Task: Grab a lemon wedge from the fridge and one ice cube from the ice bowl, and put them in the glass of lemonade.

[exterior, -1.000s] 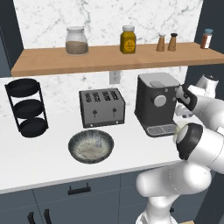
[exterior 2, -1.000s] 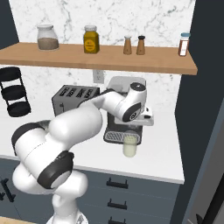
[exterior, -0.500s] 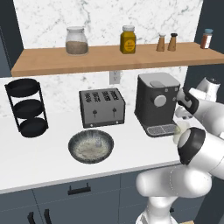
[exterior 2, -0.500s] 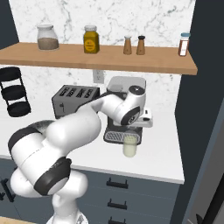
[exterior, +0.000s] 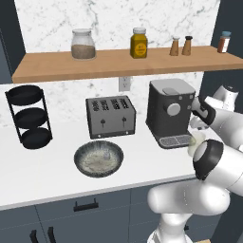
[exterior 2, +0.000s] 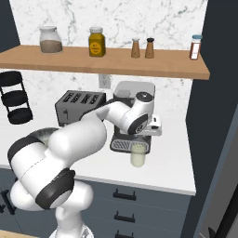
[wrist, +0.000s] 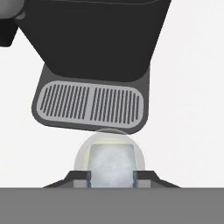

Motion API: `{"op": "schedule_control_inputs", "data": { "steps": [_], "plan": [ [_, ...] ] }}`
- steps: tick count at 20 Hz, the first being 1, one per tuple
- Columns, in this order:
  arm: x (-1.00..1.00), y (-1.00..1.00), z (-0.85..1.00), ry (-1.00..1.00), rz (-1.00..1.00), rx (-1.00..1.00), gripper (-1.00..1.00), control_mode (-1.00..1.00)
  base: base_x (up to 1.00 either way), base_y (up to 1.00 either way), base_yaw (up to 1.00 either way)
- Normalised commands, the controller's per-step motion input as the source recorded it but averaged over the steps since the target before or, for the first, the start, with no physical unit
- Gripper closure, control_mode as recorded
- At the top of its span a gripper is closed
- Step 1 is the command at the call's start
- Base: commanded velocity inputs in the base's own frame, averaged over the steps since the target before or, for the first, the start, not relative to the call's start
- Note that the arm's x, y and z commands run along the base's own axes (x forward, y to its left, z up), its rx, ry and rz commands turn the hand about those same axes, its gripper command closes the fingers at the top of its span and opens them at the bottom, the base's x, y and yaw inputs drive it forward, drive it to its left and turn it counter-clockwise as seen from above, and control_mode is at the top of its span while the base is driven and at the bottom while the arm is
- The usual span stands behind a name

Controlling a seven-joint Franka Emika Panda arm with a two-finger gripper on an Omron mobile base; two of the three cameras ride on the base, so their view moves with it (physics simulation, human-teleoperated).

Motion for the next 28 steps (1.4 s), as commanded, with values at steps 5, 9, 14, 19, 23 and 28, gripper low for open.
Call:
{"op": "schedule_control_inputs", "data": {
  "steps": [5,9,14,19,23,28],
  "plan": [
    [0.0,0.0,0.0,0.0,0.0,0.0,-1.0,-1.0,0.0,0.0,0.0],
    [0.0,0.0,0.0,0.0,0.0,0.0,-1.0,-1.0,0.0,0.0,0.0],
    [-0.02,0.0,0.02,0.0,0.0,0.0,-1.0,-1.0,0.0,0.0,0.0],
    [-0.08,0.0,0.26,-0.05,0.0,0.04,-1.0,-1.0,0.0,0.0,0.0],
    [0.0,0.0,0.31,-0.06,0.0,0.05,-1.0,-1.0,0.0,0.0,0.0],
    [-0.06,0.02,0.25,-0.08,0.0,0.05,-1.0,-1.0,0.0,0.0,0.0]
  ]
}}
